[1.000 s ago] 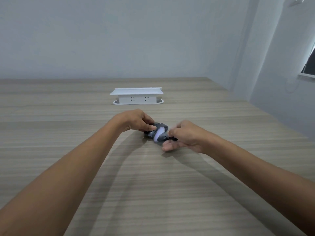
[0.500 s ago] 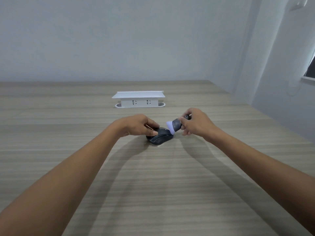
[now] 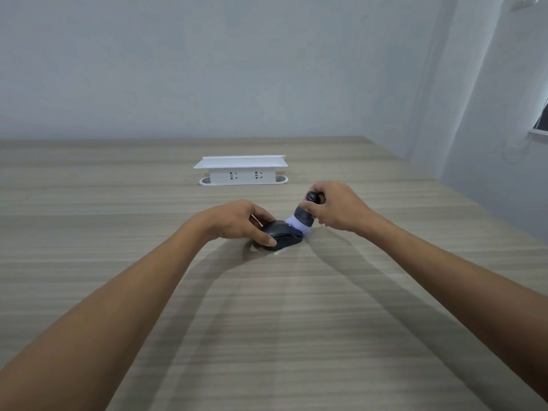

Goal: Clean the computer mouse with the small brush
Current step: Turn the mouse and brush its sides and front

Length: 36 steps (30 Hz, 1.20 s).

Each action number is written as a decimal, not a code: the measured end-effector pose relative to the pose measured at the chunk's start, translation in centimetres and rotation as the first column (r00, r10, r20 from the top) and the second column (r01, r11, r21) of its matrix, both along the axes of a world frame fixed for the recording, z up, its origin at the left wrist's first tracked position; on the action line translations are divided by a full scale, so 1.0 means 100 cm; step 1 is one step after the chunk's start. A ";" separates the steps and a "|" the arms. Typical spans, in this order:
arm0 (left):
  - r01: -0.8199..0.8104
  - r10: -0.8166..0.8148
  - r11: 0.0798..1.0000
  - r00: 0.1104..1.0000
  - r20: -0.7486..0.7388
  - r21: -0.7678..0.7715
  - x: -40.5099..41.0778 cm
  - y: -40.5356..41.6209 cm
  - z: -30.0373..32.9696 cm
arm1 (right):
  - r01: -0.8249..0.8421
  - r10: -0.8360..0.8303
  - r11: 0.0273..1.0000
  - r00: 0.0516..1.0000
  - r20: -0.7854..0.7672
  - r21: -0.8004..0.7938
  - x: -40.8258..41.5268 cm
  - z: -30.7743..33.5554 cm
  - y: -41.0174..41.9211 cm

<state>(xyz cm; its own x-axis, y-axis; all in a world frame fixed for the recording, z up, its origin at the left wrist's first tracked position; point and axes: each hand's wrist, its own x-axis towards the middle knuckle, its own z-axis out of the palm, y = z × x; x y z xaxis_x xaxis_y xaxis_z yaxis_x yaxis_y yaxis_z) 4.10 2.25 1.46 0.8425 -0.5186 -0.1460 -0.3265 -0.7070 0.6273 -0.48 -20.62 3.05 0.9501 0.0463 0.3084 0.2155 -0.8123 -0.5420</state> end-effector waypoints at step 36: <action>0.017 -0.021 0.988 1.000 0.022 0.153 0.010 -0.009 0.010 | -0.060 0.067 0.995 0.993 0.093 -0.078 -0.007 0.002 0.011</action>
